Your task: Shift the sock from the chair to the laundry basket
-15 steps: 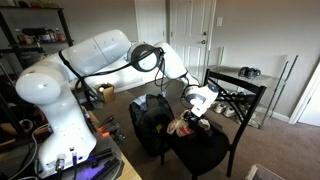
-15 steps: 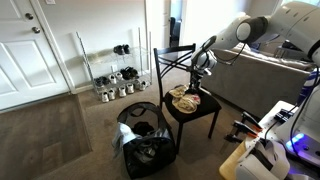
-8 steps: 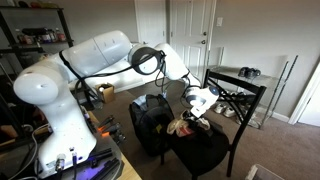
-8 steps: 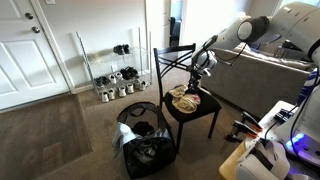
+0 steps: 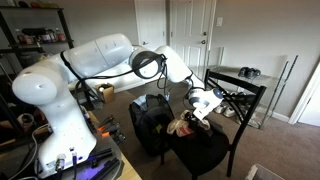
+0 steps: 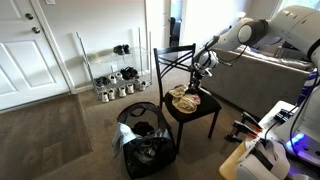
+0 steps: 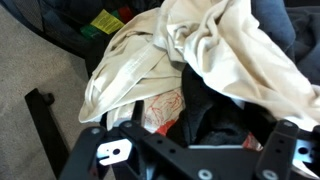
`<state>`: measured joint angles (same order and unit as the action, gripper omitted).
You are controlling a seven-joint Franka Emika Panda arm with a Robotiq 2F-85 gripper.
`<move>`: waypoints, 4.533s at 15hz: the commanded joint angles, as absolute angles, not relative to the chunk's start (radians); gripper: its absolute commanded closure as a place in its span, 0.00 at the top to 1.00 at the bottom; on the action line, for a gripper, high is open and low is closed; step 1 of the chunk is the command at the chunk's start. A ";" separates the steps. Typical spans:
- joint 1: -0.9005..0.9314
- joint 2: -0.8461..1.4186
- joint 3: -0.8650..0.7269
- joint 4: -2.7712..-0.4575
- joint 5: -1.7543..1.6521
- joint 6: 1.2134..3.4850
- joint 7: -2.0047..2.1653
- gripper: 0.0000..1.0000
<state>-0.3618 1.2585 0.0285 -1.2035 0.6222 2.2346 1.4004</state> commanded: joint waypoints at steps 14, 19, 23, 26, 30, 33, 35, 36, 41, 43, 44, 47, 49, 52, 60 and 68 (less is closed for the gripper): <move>-0.226 1.325 -0.128 -1.198 0.575 2.502 1.789 1.00; -0.199 1.276 -0.147 -1.273 0.609 2.547 1.765 1.00; -0.178 1.194 -0.139 -1.410 0.617 2.646 1.724 1.00; -0.135 1.125 -0.147 -1.544 0.607 2.735 1.693 1.00; -0.114 1.047 -0.121 -1.692 0.573 2.850 1.665 1.00; -0.105 1.021 -0.123 -1.740 0.560 2.873 1.669 1.00; -0.106 1.012 -0.125 -1.750 0.549 2.859 1.671 1.00; -0.110 1.012 -0.124 -1.747 0.540 2.847 1.667 1.00; -0.136 1.056 -0.111 -1.672 0.487 2.813 1.663 1.00; -0.139 1.076 -0.112 -1.640 0.475 2.796 1.673 1.00; -0.141 1.090 -0.110 -1.622 0.476 2.801 1.678 1.00; -0.141 1.134 -0.116 -1.563 0.474 2.789 1.694 1.00; -0.140 1.160 -0.120 -1.529 0.470 2.768 1.701 1.00; -0.136 1.190 -0.122 -1.490 0.466 2.737 1.705 0.95; -0.136 1.206 -0.116 -1.469 0.472 2.744 1.701 0.35; -0.130 1.118 -0.100 -1.631 0.501 2.922 1.677 0.02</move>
